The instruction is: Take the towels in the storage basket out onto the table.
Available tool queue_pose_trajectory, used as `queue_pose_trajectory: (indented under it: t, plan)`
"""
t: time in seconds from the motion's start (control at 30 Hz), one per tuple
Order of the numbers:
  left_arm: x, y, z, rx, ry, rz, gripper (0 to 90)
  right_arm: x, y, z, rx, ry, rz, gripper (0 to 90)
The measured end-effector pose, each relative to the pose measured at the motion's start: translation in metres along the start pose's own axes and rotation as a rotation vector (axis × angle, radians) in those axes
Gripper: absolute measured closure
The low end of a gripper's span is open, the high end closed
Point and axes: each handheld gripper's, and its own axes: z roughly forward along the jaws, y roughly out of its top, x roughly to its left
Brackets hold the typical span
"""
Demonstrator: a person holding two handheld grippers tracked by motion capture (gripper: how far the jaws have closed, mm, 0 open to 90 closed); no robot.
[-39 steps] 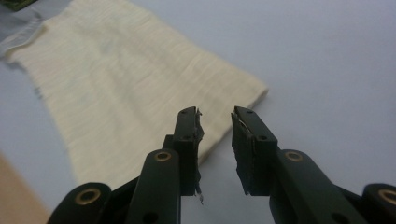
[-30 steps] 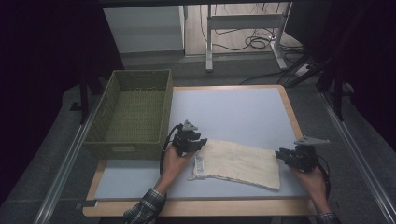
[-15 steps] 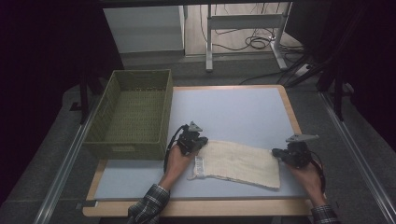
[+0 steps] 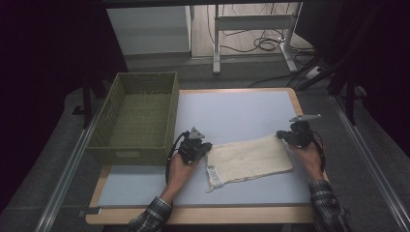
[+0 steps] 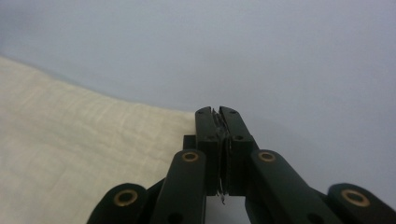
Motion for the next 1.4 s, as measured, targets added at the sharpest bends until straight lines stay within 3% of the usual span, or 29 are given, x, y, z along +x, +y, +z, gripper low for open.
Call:
queue_pose_trajectory:
  t: [0.1,0.17,0.23,0.4,0.53,0.67,0.83,1.0,1.4]
  plan:
    - [0.003,-0.001,0.000,0.000,0.005,-0.004,84.8,-0.003,0.003,0.016,0.024,0.009,0.016,86.6]
    - [0.007,-0.001,0.002,-0.009,0.006,-0.014,76.3,-0.003,0.002,0.018,0.012,0.016,0.027,85.3]
    - [0.010,-0.002,0.006,-0.004,0.012,-0.017,66.5,-0.003,-0.001,0.012,-0.018,0.018,0.032,80.8]
    - [0.014,-0.007,0.017,0.032,0.053,0.000,58.1,-0.004,-0.008,-0.007,-0.022,0.009,0.021,71.9]
    - [0.015,-0.007,0.018,0.042,0.045,-0.007,48.1,-0.002,-0.016,-0.019,-0.020,0.020,0.020,66.4]
    - [0.014,-0.008,0.018,0.037,0.054,-0.002,47.7,0.004,-0.023,-0.029,-0.021,0.028,0.011,62.5]
    - [0.014,-0.008,0.019,0.035,0.053,-0.004,47.8,0.024,-0.036,-0.046,0.005,0.034,-0.052,56.5]
    - [0.014,-0.008,0.019,0.036,0.048,-0.011,47.8,0.037,-0.046,-0.059,-0.004,0.066,-0.054,54.5]
    - [0.015,-0.008,0.019,0.036,0.045,-0.019,47.9,0.082,-0.058,-0.054,0.008,0.193,-0.100,55.7]
